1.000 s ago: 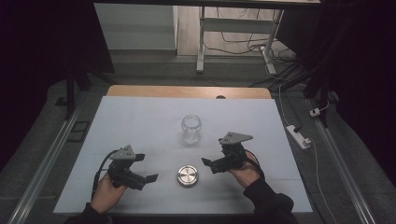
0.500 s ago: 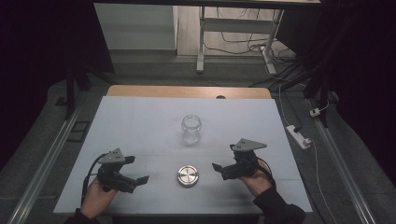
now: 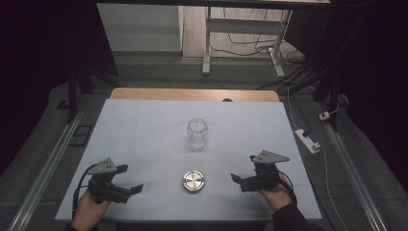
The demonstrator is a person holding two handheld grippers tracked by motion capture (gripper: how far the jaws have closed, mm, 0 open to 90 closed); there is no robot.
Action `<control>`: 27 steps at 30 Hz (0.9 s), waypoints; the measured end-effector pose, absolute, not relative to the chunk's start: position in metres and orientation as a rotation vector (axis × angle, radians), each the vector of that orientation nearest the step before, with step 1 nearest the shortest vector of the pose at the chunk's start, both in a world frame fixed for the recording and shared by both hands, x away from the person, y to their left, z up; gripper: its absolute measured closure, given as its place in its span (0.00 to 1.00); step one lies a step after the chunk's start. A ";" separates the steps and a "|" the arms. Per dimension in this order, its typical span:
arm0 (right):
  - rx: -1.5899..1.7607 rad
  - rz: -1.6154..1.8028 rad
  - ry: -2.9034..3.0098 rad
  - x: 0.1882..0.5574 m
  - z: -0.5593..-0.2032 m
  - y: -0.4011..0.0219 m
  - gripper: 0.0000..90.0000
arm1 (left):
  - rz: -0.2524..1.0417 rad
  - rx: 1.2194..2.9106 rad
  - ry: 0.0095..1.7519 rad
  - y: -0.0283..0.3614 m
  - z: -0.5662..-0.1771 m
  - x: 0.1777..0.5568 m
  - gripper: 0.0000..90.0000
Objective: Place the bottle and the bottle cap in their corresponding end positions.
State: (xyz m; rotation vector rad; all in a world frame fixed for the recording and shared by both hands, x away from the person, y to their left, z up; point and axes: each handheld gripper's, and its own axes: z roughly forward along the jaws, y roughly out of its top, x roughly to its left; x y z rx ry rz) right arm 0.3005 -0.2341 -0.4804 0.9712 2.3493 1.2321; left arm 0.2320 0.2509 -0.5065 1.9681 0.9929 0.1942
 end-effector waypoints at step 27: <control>1.153 1.104 2.249 0.260 -0.495 -0.296 0.00 | 0.280 1.951 1.144 0.286 -0.519 0.197 0.00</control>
